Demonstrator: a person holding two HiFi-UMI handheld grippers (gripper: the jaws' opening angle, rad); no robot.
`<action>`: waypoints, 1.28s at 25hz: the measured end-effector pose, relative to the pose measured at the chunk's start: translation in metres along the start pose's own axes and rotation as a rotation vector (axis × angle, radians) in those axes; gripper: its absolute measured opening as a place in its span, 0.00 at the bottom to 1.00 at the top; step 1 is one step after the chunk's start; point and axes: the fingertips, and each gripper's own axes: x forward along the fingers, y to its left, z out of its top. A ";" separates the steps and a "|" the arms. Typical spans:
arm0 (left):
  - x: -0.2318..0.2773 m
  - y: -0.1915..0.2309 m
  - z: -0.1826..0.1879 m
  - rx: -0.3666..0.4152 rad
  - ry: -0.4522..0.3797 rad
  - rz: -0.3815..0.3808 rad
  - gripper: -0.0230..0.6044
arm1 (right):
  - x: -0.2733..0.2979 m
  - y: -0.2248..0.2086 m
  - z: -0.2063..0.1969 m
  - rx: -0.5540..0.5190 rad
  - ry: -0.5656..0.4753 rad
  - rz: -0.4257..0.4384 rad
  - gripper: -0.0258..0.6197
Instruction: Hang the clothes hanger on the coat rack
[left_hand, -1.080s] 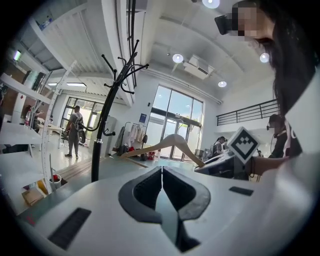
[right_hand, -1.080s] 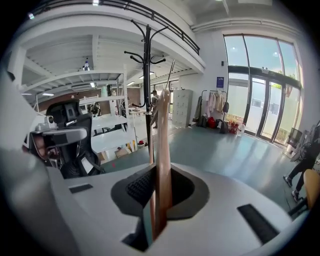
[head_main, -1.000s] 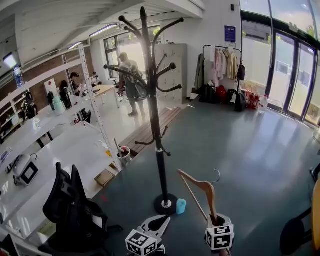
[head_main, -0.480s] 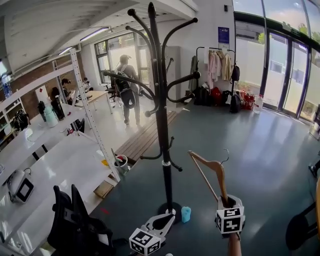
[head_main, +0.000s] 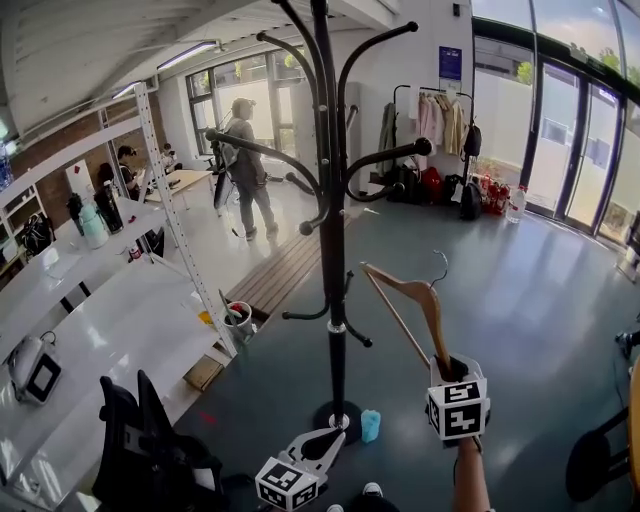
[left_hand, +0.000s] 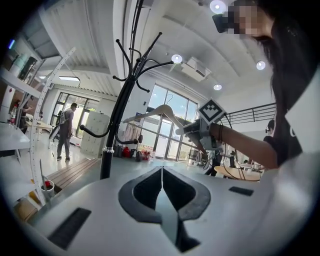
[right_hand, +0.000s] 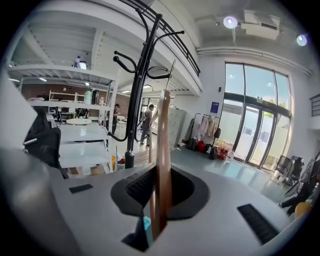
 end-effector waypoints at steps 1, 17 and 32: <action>0.001 0.001 0.000 -0.004 0.000 0.006 0.05 | 0.005 -0.001 0.008 -0.008 -0.009 0.004 0.12; 0.053 0.048 0.031 -0.015 -0.073 0.159 0.05 | 0.101 -0.002 0.114 -0.125 -0.094 0.150 0.12; 0.056 0.055 0.034 -0.003 -0.053 0.205 0.05 | 0.143 0.051 0.119 -0.119 -0.076 0.307 0.12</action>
